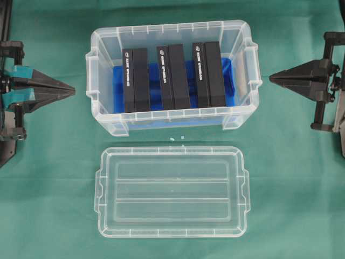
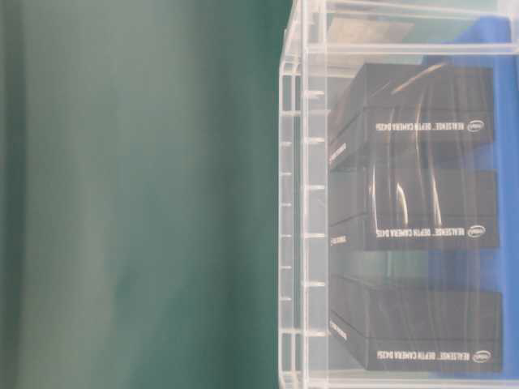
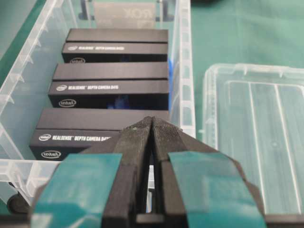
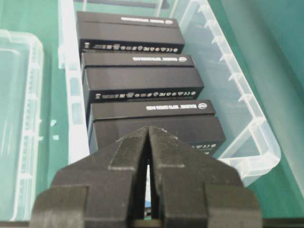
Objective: Clamp the lid of the box with both arms, then lift and open it.
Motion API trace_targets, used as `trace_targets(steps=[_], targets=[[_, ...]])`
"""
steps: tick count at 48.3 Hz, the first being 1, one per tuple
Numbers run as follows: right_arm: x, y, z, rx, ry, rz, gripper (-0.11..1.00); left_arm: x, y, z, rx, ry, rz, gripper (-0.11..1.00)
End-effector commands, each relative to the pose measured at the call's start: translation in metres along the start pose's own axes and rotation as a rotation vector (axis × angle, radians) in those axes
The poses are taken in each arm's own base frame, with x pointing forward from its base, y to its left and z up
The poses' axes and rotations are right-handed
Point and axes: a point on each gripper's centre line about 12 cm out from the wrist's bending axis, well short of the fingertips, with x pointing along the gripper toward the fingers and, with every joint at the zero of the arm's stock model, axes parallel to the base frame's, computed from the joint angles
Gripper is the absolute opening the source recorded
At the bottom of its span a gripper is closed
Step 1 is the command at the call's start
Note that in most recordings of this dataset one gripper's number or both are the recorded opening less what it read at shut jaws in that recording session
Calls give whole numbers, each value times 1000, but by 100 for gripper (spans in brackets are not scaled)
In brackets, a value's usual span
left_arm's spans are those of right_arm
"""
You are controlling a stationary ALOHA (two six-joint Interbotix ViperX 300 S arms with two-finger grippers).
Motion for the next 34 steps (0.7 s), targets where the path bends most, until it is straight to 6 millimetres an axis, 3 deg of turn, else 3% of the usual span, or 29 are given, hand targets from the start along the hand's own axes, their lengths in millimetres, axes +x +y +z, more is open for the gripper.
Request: trace_targets(steps=[1, 34], targets=[[-1, 0, 6, 3, -18, 1, 0, 0, 1, 6, -6, -18, 2, 1], [0, 1, 7, 4, -23, 9, 0, 0, 1, 5, -14, -12, 3, 1]])
